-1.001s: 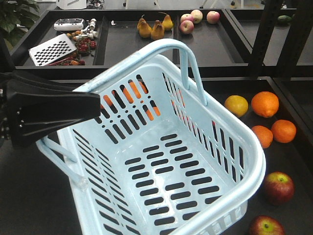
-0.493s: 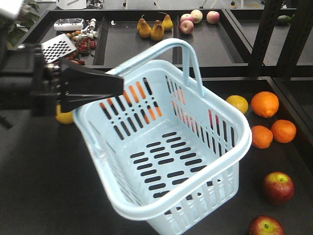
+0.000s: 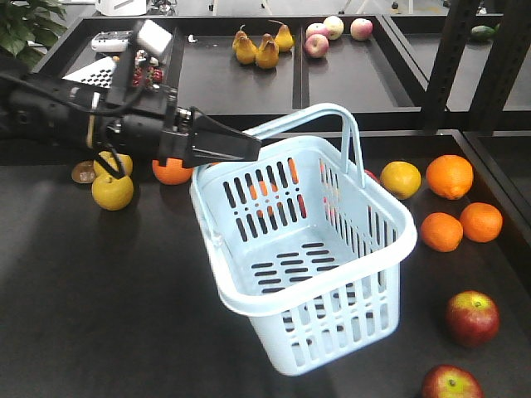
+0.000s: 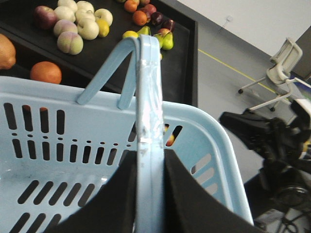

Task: Pick three apples into basket with both arms
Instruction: 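Lower the light-blue basket onto the table with the left gripper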

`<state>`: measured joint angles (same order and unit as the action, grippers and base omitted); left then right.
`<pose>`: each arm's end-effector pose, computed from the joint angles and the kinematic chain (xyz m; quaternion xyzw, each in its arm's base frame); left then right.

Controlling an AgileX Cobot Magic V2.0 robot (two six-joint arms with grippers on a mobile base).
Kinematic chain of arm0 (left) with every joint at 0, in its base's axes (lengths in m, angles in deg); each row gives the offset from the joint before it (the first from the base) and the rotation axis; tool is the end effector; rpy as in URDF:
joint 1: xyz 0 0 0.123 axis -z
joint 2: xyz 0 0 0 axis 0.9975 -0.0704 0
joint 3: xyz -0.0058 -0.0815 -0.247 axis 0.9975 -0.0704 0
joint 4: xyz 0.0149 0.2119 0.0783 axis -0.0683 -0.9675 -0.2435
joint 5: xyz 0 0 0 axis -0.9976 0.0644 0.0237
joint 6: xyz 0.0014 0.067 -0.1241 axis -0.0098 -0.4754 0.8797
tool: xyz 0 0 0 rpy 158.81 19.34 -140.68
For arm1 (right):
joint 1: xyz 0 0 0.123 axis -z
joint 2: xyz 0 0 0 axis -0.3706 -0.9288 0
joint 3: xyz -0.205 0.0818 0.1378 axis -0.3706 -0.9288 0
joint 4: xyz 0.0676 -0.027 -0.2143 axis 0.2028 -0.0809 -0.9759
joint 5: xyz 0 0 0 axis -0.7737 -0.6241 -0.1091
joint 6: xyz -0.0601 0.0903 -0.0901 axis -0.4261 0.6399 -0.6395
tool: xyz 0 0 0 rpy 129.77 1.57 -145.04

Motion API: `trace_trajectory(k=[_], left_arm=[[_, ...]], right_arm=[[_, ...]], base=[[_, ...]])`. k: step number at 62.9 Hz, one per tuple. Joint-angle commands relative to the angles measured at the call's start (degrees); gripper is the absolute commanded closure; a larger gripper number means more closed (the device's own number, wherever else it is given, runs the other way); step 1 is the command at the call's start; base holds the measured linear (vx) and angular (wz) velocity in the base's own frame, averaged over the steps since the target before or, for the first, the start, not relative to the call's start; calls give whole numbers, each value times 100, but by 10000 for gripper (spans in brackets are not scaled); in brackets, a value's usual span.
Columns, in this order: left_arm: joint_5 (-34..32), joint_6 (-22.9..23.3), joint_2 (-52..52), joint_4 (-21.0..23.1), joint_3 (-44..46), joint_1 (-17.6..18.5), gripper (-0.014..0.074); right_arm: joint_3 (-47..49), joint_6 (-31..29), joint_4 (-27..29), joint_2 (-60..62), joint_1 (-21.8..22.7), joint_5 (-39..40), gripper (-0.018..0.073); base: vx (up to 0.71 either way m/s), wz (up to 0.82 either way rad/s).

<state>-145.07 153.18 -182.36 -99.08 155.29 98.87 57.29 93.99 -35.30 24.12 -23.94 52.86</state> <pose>0.3217 -0.2067 0.3049 0.3680 0.6980 -0.5137 0.3369 0.1056 0.0022 0.1886 0.0212 0.7311 0.0369 0.6809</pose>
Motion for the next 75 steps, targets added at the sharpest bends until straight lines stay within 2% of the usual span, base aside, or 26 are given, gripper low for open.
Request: trace_trajectory(k=[1, 15, 25, 38, 45, 57, 67, 75], left_arm=[[-312, -211, -138, -291, 433, 28, 603], [-340, -464, -1030, -291, 962, 278, 603], [-196, -798, -1341, -291, 996, 418, 597], [-70, -799, -1533, -291, 996, 456, 566], [151, -799, -1533, -291, 996, 456, 503], [276, -770, -1533, -291, 996, 456, 301], [266, -249, -1521, -291, 996, 456, 128], [121, 86, -1368, -291, 996, 456, 84]], right_arm=[[-68, -7, -58, 75, 41, 436, 566], [-68, -7, -58, 75, 41, 436, 566], [-68, -7, -58, 75, 41, 436, 566], [-68, -7, -58, 75, 41, 436, 566], [-68, -7, -58, 75, 41, 436, 566], [-68, -7, -58, 75, 41, 436, 566], [-68, -7, -58, 75, 41, 436, 566], [-68, -7, -58, 75, 41, 436, 566]], base=[[0, 0], [0, 0], [0, 0], [0, 0], [0, 0], [0, 0], [0, 0], [0, 0]])
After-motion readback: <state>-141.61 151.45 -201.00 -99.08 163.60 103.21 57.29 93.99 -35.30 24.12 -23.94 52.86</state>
